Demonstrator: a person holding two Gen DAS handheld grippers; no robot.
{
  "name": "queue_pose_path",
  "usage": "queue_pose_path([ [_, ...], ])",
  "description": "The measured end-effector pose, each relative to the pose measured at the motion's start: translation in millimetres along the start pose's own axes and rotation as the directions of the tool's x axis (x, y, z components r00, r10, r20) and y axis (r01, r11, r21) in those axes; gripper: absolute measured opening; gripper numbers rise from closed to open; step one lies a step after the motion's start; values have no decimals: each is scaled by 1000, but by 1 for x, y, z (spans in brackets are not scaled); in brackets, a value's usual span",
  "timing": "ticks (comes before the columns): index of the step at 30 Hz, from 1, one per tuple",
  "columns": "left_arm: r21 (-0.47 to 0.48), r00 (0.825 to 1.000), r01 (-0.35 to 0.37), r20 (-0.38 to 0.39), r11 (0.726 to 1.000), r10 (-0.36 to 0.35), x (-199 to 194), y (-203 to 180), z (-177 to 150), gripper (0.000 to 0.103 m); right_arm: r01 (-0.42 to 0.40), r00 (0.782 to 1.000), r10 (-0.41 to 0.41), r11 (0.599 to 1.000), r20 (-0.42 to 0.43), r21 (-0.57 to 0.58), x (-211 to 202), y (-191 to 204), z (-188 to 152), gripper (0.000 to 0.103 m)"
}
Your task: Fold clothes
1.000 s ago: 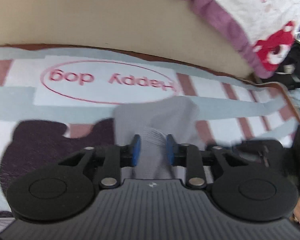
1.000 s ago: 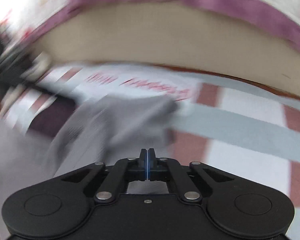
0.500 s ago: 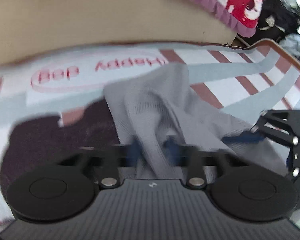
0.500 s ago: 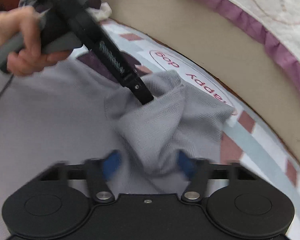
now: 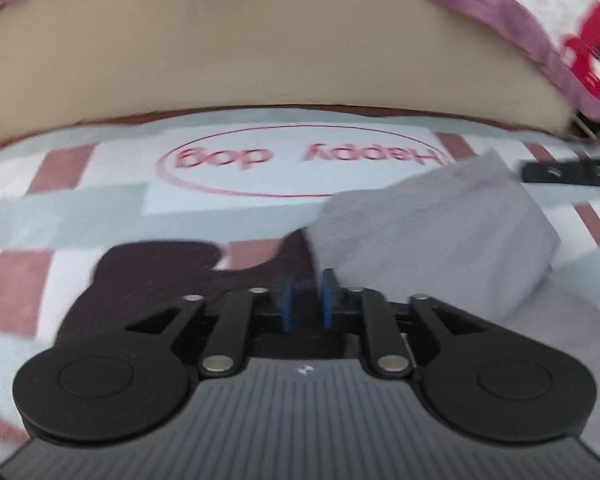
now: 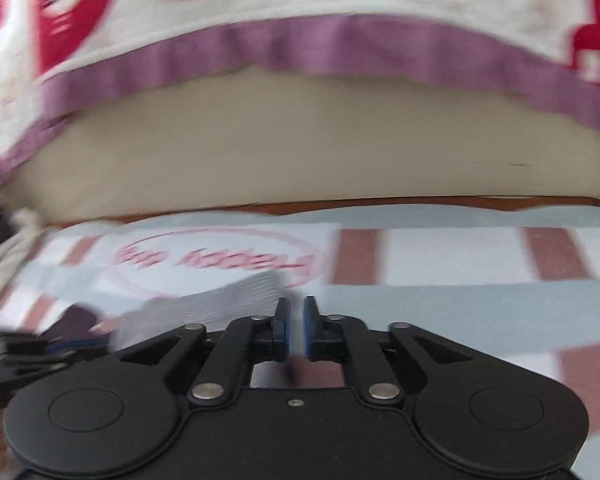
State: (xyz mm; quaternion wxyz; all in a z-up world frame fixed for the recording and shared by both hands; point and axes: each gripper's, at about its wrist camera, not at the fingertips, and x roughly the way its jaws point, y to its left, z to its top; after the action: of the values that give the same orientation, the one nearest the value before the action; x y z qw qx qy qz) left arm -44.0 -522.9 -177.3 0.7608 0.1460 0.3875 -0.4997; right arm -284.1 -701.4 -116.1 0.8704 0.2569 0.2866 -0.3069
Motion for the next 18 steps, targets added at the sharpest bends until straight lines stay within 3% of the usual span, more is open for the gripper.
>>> queue_pose_path([
  [1,-27,1000,24,6,999,-24,-7,5,0,31,8,1000,-8,999,-1,38,-9,-5,-3,28],
  [3,-57,997,83,9,995,-82,-24,13,-2,45,-44,998,47,996,-33,83,-28,-16,-19,51],
  [8,6,966,252,-64,968,-251,-45,0,-13,50,-143,978,147,989,-146,36,-63,-32,-76,58],
  [10,76,966,251,-79,965,-245,-43,-16,-20,54,-159,968,162,987,-191,30,-60,-36,-88,59],
  [13,122,982,168,-111,978,-154,-28,-31,-31,54,-159,974,149,986,-172,-45,-55,-23,-88,62],
  [14,128,987,131,-111,983,-117,-22,-33,-33,52,-157,977,143,985,-158,-77,-53,-17,-86,53],
  [15,142,993,86,-95,986,-73,-20,-34,-36,52,-154,980,138,982,-144,-109,-52,-10,-85,15],
  [16,157,996,44,-85,987,-31,-18,-34,-37,54,-151,983,133,979,-129,-140,-51,-4,-83,8],
  [18,118,995,37,-93,992,-26,-17,-26,-36,54,-142,987,124,969,-100,-202,-48,8,-80,7],
])
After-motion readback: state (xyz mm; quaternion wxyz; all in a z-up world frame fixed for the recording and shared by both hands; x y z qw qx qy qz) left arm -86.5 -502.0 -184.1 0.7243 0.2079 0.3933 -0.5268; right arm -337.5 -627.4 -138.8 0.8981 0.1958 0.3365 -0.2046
